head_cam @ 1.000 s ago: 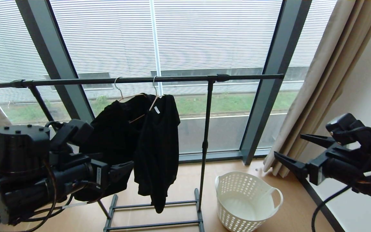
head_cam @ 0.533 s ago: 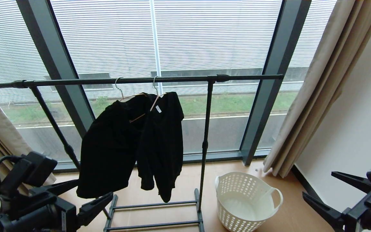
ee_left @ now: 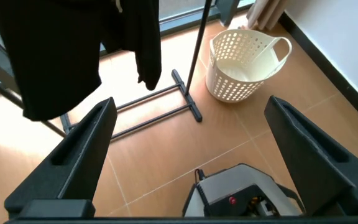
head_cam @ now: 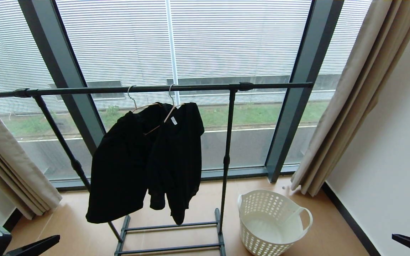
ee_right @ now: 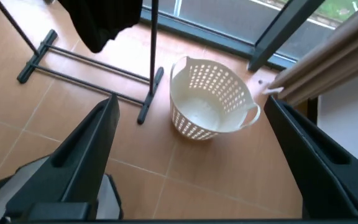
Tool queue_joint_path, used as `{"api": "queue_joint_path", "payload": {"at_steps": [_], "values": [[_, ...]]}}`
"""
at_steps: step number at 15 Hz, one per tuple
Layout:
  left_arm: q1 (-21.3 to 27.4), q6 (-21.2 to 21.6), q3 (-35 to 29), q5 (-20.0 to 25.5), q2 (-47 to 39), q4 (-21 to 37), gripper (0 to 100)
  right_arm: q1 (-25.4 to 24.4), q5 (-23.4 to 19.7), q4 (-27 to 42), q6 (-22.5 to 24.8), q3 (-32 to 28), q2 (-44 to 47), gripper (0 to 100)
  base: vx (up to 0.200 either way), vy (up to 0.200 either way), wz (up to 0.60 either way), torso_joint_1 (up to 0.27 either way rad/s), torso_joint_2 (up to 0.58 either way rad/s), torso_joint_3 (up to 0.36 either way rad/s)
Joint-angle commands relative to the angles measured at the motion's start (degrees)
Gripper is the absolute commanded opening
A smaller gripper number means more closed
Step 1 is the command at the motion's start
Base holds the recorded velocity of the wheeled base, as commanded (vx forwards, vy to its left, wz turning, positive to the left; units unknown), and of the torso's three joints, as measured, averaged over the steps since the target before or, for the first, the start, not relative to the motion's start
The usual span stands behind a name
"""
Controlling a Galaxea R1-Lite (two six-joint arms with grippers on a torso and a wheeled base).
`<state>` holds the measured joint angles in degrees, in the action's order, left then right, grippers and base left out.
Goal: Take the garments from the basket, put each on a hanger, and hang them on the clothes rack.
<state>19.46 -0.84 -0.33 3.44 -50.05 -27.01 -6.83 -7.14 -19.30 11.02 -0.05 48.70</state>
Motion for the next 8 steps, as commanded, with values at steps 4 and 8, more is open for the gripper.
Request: {"api": "queue_joint_path", "payload": {"at_steps": [4, 8], "values": [[-0.82, 3.39, 0.33, -0.54, 25.80, 23.15, 100, 0.50, 1.26, 19.91, -3.90, -1.09, -29.80, 100, 0.000, 0.000, 0.00, 0.000, 0.00, 0.000], [-8.73, 4.80, 0.07, -3.09, 31.07, 25.96, 100, 2.43, 8.73, 20.09, -6.71, -0.39, -38.68, 100, 0.000, 0.000, 0.00, 0.000, 0.00, 0.000]]}}
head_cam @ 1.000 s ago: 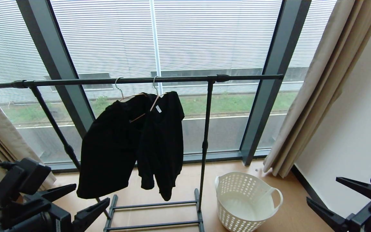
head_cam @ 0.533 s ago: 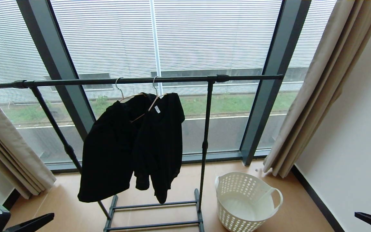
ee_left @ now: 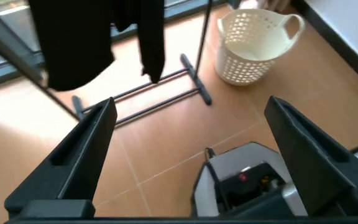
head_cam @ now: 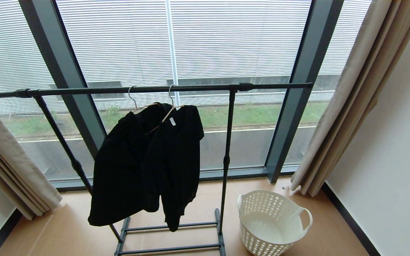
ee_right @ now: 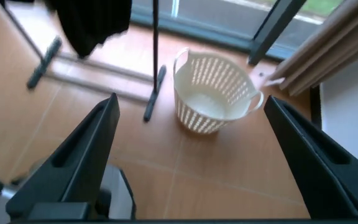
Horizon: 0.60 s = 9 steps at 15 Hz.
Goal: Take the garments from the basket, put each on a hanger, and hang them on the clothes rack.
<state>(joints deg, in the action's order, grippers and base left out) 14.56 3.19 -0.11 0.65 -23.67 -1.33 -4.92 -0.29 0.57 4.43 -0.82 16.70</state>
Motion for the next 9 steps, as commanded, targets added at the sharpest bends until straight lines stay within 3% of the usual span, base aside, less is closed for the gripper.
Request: {"api": "queue_joint_path", "payload": {"at_steps": [1, 4, 6, 7, 9], "values": [[-7.70, 1.82, -0.15, -0.29, 6.71, 0.36, 100, 1.15, 2.31, 0.31, -0.21, 0.38, -9.58, 100, 0.000, 0.000, 0.00, 0.000, 0.00, 0.000], [-18.51, 5.86, -0.15, 0.67, 13.22, 0.36, 100, 4.84, 2.23, 0.22, -0.47, 0.38, -16.44, 100, 0.000, 0.000, 0.00, 0.000, 0.00, 0.000], [-18.69, 3.75, -0.07, 6.56, 18.58, 0.19, 100, 4.84, 2.23, 0.04, -2.05, 0.47, -16.61, 100, 0.000, 0.000, 0.00, 0.000, 0.00, 0.000], [-18.69, 1.20, 0.11, 6.82, 18.22, -0.17, 100, 4.84, 2.14, 0.13, -2.49, 0.47, -16.61, 100, 0.000, 0.000, 0.00, 0.000, 0.00, 0.000], [-18.69, 0.41, 0.11, 7.18, 18.31, -0.52, 100, 4.84, 2.14, -0.05, -2.58, 0.47, -16.61, 100, 0.000, 0.000, 0.00, 0.000, 0.00, 0.000]]}}
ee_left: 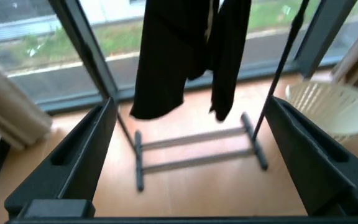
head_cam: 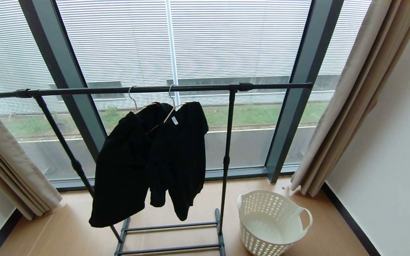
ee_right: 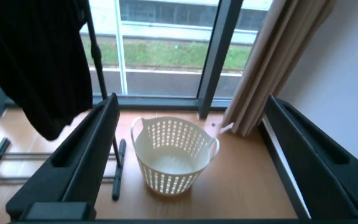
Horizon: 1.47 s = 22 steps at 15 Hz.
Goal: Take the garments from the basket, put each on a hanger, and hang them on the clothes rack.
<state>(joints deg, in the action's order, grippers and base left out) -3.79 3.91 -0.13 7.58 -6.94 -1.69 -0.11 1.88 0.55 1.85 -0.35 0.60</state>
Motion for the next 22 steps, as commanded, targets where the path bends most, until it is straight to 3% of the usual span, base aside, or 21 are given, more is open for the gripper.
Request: {"api": "queue_joint_path", "payload": {"at_steps": [1, 2, 3, 4, 6, 7, 10, 12, 14, 22], "values": [[-0.34, -0.31, 0.13, 0.24, 1.58, -0.15, 100, 0.02, -0.03, -0.02, -0.01, 0.00, -0.51, 100, 0.000, 0.000, 0.00, 0.000, 0.00, 0.000], [3.26, -4.26, 0.13, 2.79, 0.78, -0.15, 100, 0.02, -0.03, 0.07, -0.18, 0.00, -0.51, 100, 0.000, 0.000, 0.00, 0.000, 0.00, 0.000], [13.90, -4.70, 0.13, 1.82, -0.53, -0.15, 100, 0.02, -0.03, 0.07, -0.27, 0.00, -0.51, 100, 0.000, 0.000, 0.00, 0.000, 0.00, 0.000], [13.28, -4.62, 0.13, 1.82, -0.53, -0.15, 100, 0.02, -0.03, -0.02, -0.27, 0.00, -0.51, 100, 0.000, 0.000, 0.00, 0.000, 0.00, 0.000], [4.23, -3.56, 0.13, 0.68, 3.42, 0.20, 100, 0.02, 0.06, -0.11, -0.62, 0.09, -0.60, 100, 0.000, 0.000, 0.00, 0.000, 0.00, 0.000], [2.82, -1.54, 0.13, -0.81, 5.27, 0.73, 100, 0.02, -0.03, -0.11, -0.71, 0.00, -0.51, 100, 0.000, 0.000, 0.00, 0.000, 0.00, 0.000], [3.79, -1.10, 0.05, -4.77, 6.41, 2.49, 100, 0.02, 0.23, -0.37, -2.56, 0.09, -0.60, 100, 0.000, 0.000, 0.00, 0.000, 0.00, 0.000], [3.79, -3.30, 0.05, -9.25, 6.41, 2.31, 100, 0.11, 3.92, -0.37, -5.19, 0.00, -0.60, 100, 0.000, 0.000, 0.00, 0.000, 0.00, 0.000], [3.79, -3.65, 0.05, -9.25, 6.41, 2.31, 100, 0.11, 7.18, -0.28, -5.02, 0.00, -0.60, 100, 0.000, 0.000, 0.00, 0.000, 0.00, 0.000], [3.79, -4.44, 0.05, -9.96, 6.41, 2.22, 100, 0.11, 6.91, -0.20, -4.84, 0.00, -0.60, 100, 0.000, 0.000, 0.00, 0.000, 0.00, 0.000]]}}
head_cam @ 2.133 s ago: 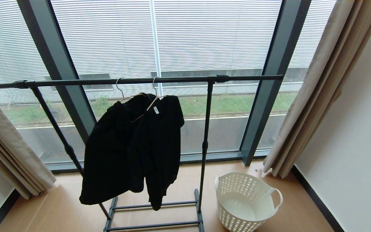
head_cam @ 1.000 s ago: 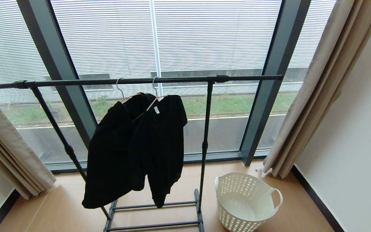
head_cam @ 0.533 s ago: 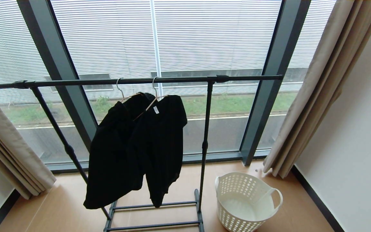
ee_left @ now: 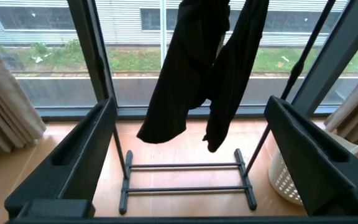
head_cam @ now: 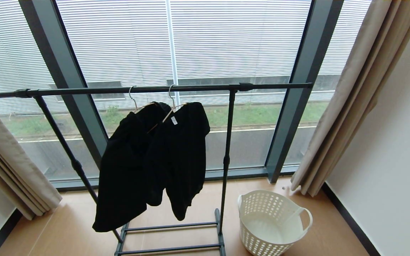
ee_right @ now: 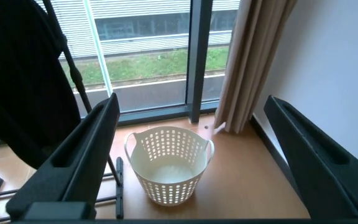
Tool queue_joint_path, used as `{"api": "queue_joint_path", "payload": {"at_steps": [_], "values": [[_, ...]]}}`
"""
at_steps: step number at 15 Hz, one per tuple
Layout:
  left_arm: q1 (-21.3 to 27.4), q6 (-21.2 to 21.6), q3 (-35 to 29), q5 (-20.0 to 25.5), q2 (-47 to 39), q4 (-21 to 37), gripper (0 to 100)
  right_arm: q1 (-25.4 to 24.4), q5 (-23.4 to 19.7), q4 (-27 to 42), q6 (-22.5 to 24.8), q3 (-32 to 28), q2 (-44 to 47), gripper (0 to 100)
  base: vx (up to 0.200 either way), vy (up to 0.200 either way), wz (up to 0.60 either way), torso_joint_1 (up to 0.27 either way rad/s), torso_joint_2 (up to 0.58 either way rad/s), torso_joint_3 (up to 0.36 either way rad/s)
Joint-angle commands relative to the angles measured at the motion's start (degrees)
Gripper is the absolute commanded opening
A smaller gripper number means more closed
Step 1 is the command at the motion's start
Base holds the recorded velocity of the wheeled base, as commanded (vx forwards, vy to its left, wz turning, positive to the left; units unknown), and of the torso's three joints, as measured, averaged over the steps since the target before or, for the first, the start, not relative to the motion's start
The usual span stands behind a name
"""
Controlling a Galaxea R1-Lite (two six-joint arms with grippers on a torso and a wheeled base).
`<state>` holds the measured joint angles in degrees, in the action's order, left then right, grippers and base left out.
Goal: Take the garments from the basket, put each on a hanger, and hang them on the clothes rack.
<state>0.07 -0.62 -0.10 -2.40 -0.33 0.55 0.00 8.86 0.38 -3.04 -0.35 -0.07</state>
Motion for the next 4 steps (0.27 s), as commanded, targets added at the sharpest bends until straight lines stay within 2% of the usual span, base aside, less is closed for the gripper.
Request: {"api": "queue_joint_path", "payload": {"at_steps": [1, 4], "values": [[-0.07, 0.01, 0.01, 0.03, -0.20, -0.02, 100, 0.00, -0.16, 0.06, 0.05, 0.00, 0.07, 100, 0.000, 0.000, 0.00, 0.000, 0.00, 0.000], [0.01, 0.09, 0.01, 0.03, -0.20, -0.02, 100, 0.00, -0.25, 0.15, -0.04, -0.09, 0.07, 100, 0.000, 0.000, 0.00, 0.000, 0.00, 0.000]]}}
